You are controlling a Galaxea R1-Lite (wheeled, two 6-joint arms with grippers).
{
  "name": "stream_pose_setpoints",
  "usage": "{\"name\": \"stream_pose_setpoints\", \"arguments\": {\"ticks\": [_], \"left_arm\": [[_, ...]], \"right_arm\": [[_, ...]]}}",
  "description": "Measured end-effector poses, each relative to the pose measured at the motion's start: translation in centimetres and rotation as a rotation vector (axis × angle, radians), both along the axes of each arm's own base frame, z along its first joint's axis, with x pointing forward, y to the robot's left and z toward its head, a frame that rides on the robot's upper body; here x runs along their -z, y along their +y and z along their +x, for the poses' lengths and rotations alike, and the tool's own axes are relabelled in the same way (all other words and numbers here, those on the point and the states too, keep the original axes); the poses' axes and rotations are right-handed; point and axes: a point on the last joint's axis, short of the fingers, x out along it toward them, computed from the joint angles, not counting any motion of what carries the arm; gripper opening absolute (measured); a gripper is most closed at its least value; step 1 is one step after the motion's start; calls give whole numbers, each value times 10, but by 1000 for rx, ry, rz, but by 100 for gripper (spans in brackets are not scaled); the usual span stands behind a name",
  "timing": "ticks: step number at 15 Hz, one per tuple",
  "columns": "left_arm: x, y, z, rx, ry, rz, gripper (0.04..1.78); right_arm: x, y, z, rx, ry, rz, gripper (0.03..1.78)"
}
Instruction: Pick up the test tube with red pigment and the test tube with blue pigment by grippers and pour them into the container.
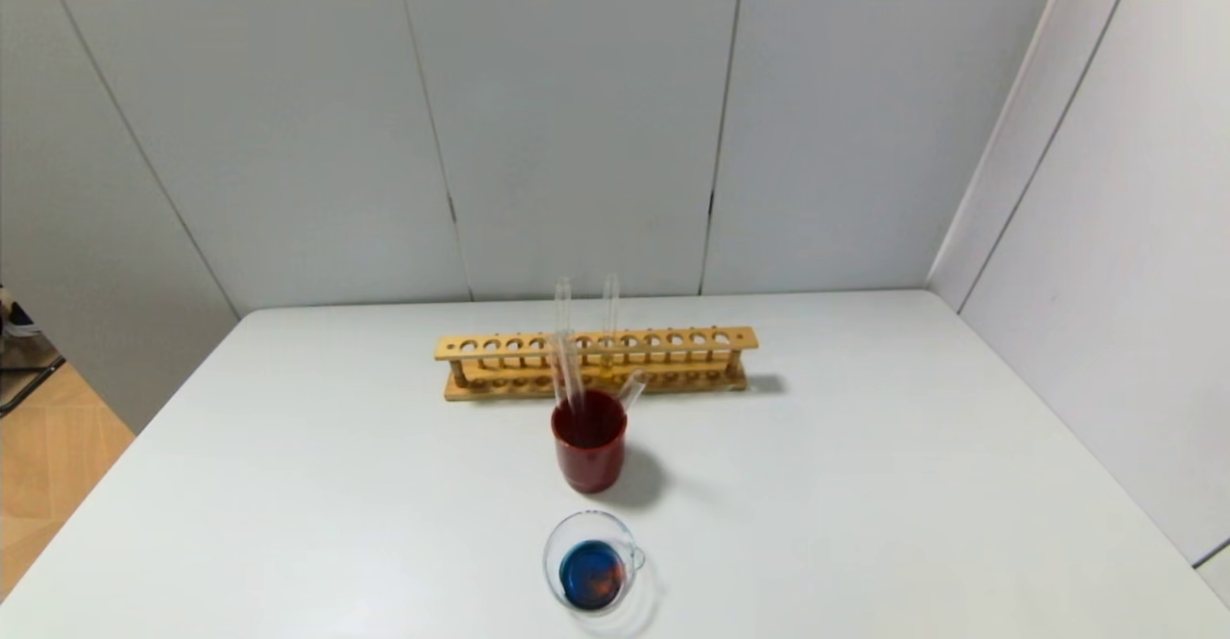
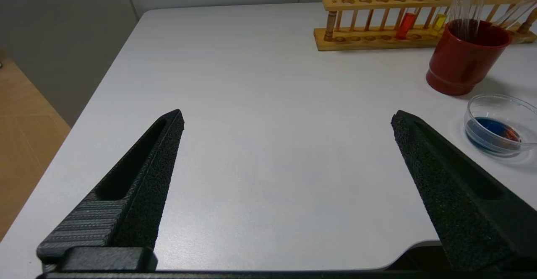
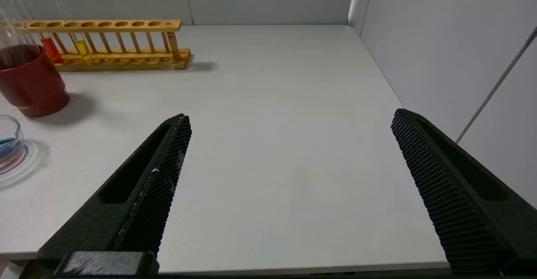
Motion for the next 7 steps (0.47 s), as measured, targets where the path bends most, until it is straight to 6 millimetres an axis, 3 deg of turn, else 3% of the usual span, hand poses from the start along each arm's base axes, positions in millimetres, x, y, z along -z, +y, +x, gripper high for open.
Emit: {"name": "stream_pose_setpoints", "arguments": {"ticks": [7], "left_arm": [[0,0,0,0,-1,0,175]], "right_arm": [[0,0,0,-1,-1,1,174]]}}
